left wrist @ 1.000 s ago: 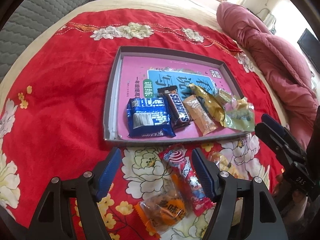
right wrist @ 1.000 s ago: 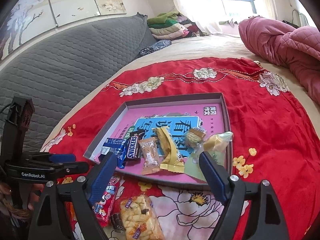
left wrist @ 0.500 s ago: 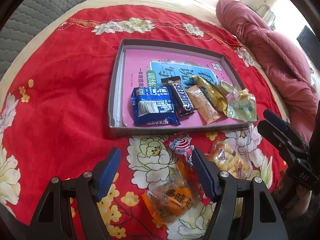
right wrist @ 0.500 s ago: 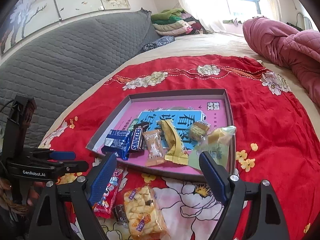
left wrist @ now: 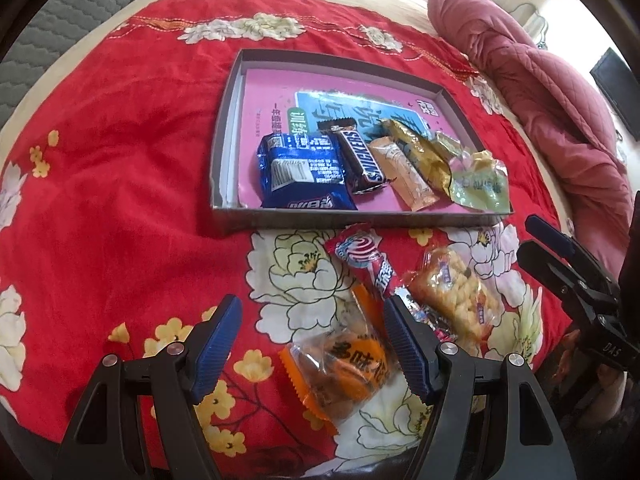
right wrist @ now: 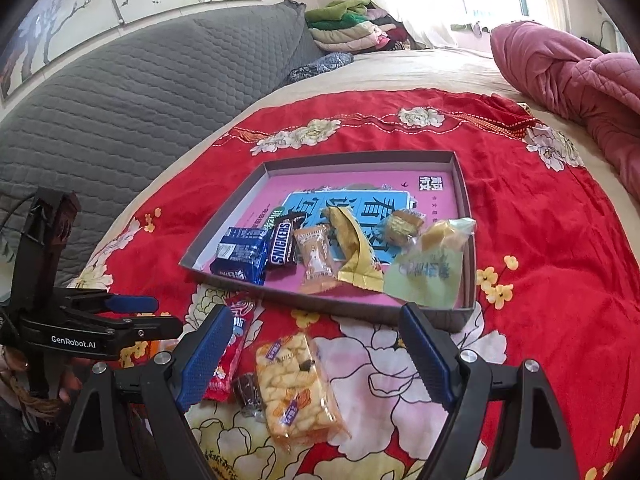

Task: Organize snacks
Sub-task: 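Grasp the orange nut bag with the left gripper while the right grasps the puffed-snack bag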

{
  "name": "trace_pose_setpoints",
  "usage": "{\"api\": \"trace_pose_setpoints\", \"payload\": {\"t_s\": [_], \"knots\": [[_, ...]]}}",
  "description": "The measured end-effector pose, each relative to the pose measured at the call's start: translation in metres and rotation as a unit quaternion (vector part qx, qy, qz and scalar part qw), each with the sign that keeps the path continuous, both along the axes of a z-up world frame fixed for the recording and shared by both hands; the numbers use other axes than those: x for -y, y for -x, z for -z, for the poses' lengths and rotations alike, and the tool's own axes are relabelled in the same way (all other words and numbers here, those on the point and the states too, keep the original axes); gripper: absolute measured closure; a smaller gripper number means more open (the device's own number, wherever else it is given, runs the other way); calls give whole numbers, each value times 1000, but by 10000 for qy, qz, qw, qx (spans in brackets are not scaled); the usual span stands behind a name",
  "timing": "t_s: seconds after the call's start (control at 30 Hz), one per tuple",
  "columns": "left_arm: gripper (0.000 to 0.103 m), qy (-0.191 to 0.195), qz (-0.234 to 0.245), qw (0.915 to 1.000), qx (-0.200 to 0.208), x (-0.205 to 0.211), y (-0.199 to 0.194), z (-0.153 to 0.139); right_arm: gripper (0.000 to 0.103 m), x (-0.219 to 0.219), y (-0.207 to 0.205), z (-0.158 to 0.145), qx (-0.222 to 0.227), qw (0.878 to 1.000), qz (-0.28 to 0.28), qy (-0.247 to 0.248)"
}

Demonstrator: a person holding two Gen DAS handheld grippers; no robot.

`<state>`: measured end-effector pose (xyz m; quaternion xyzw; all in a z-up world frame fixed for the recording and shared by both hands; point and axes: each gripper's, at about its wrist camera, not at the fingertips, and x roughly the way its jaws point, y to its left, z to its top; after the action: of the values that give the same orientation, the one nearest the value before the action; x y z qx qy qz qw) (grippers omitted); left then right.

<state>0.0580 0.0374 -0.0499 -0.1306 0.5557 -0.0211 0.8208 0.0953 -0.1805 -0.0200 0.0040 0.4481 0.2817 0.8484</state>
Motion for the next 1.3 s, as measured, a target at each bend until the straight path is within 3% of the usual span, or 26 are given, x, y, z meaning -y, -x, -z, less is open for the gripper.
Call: {"api": "trace_pose_setpoints", "payload": {"t_s": [0.57,0.83,1.3], "knots": [[28,190,308,9984,-445,9,16,17,19,-3,17,14,-383,9979,-142,507],[28,215,389,9971,-622,19,24,28,19,-14,27,27,-489,9920,-418,1082],[28,84,382,9977,-556,28,22,37,19,-22,26,49,-632,9843,-489,1576]]}}
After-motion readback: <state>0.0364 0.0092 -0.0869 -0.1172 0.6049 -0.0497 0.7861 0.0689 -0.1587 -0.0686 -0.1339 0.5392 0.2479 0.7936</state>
